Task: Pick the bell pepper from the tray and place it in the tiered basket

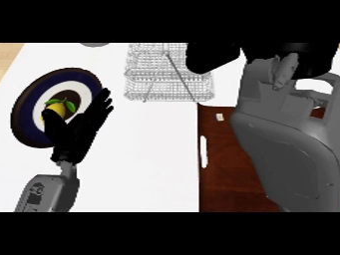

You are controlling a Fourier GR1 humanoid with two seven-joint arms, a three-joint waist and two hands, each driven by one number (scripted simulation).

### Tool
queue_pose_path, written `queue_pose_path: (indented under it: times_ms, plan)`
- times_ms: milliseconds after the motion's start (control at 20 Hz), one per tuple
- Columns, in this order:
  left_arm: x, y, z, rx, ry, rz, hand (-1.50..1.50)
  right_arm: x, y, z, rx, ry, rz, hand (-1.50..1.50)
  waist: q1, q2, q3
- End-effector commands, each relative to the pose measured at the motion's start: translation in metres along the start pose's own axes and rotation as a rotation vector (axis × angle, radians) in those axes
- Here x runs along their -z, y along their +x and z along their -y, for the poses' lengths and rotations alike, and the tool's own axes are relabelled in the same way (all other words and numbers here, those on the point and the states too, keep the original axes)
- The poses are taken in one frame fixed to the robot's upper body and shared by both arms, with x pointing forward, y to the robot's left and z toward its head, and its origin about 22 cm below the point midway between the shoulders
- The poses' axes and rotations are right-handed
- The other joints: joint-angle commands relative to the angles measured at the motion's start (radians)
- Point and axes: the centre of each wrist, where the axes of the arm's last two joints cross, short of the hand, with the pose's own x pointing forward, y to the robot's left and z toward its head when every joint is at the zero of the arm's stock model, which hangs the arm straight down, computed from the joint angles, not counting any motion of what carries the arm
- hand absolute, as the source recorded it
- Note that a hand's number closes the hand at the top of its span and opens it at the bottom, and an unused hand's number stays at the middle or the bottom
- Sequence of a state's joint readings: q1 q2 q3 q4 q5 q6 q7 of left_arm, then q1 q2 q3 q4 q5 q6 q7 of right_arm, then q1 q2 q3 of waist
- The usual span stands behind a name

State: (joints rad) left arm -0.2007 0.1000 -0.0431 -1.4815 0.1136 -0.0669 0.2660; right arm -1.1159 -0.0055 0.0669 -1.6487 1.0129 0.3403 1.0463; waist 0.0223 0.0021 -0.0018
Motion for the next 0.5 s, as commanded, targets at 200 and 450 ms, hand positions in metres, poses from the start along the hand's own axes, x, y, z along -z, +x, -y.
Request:
queue_pose_path:
  times_ms: [200,450]
  plan:
    - [-0.005,0.001,0.021,0.006,-0.024,0.019,0.0,0.054,0.039,-0.021,0.043,-0.004,-0.15,1.5,0.013,0.002,0.0]
    - [-0.01,-0.007,0.001,0.011,-0.022,0.007,0.0,0.088,0.02,-0.061,0.089,0.009,-0.13,1.5,0.018,0.009,0.0]
